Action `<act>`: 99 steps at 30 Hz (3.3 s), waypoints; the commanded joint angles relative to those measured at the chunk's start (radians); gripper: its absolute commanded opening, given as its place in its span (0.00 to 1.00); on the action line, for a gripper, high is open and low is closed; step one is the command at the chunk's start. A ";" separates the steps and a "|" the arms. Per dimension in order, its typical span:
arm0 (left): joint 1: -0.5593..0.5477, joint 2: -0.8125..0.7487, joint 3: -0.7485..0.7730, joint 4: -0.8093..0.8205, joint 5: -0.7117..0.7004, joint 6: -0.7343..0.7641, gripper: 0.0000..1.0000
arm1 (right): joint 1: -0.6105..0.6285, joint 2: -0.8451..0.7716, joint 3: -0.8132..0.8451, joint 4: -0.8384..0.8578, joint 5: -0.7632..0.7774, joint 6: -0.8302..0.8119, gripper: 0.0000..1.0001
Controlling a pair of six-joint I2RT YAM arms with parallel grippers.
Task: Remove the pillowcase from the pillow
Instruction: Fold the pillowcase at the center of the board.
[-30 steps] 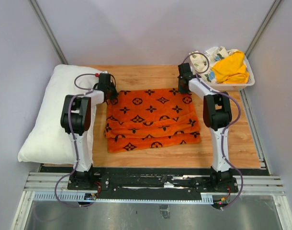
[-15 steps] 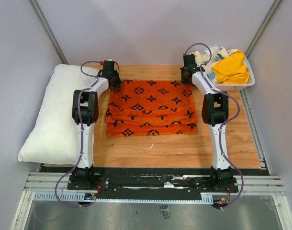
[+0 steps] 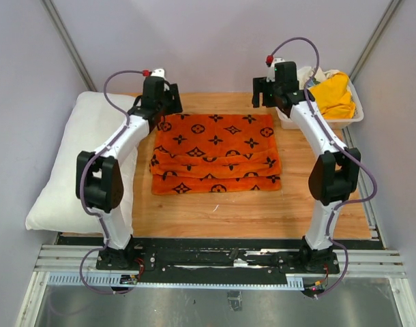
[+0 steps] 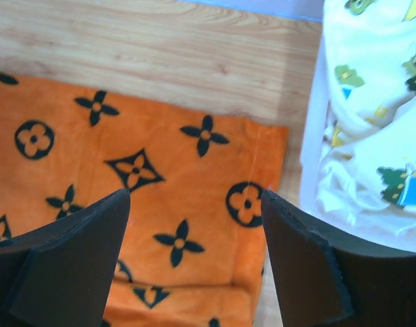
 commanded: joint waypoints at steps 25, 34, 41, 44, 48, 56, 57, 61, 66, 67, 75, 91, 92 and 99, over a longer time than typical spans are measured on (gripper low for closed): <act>-0.138 -0.250 -0.717 0.123 -0.223 -0.106 0.71 | 0.248 -0.196 -0.671 -0.054 0.249 0.060 0.82; -0.179 -0.506 -0.912 0.073 -0.184 -0.192 0.72 | 0.266 -0.418 -0.872 -0.061 0.154 0.088 0.83; -0.204 -0.755 -1.154 0.085 -0.044 -0.348 0.69 | 0.266 -0.565 -1.074 -0.010 0.041 0.168 0.83; -0.244 -0.906 -1.231 0.050 -0.024 -0.429 0.68 | 0.266 -0.645 -1.146 -0.019 0.033 0.216 0.83; -0.288 -1.102 -1.257 -0.035 -0.049 -0.485 0.67 | 0.305 -0.810 -1.171 -0.073 0.144 0.266 0.82; -0.298 -0.940 -1.028 -0.011 -0.266 -0.281 0.79 | 0.343 -0.738 -0.950 0.004 0.325 0.178 0.85; -0.298 -0.844 -0.960 -0.011 -0.292 -0.255 0.80 | 0.343 -0.679 -0.895 -0.005 0.314 0.172 0.83; -0.297 -0.528 -0.770 0.056 -0.267 -0.181 0.80 | 0.349 -0.432 -0.724 -0.047 0.269 0.145 0.78; -0.297 -0.365 -0.694 0.118 -0.218 -0.152 0.80 | 0.351 -0.295 -0.650 -0.052 0.269 0.125 0.72; -0.297 -0.340 -0.688 0.120 -0.203 -0.147 0.79 | 0.350 -0.277 -0.648 -0.056 0.266 0.120 0.72; -0.323 -0.337 -0.748 0.068 -0.082 -0.160 0.73 | 0.380 -0.290 -0.772 -0.085 0.199 0.109 0.70; -0.624 -0.697 -1.089 0.009 0.019 -0.433 0.71 | 0.428 -0.736 -1.180 -0.132 0.001 0.239 0.73; -0.644 -0.727 -1.110 0.016 0.031 -0.466 0.71 | 0.429 -0.768 -1.195 -0.138 0.004 0.255 0.74; -0.706 -0.870 -1.167 -0.015 0.071 -0.501 0.71 | 0.393 -0.985 -1.199 -0.167 0.183 0.318 0.85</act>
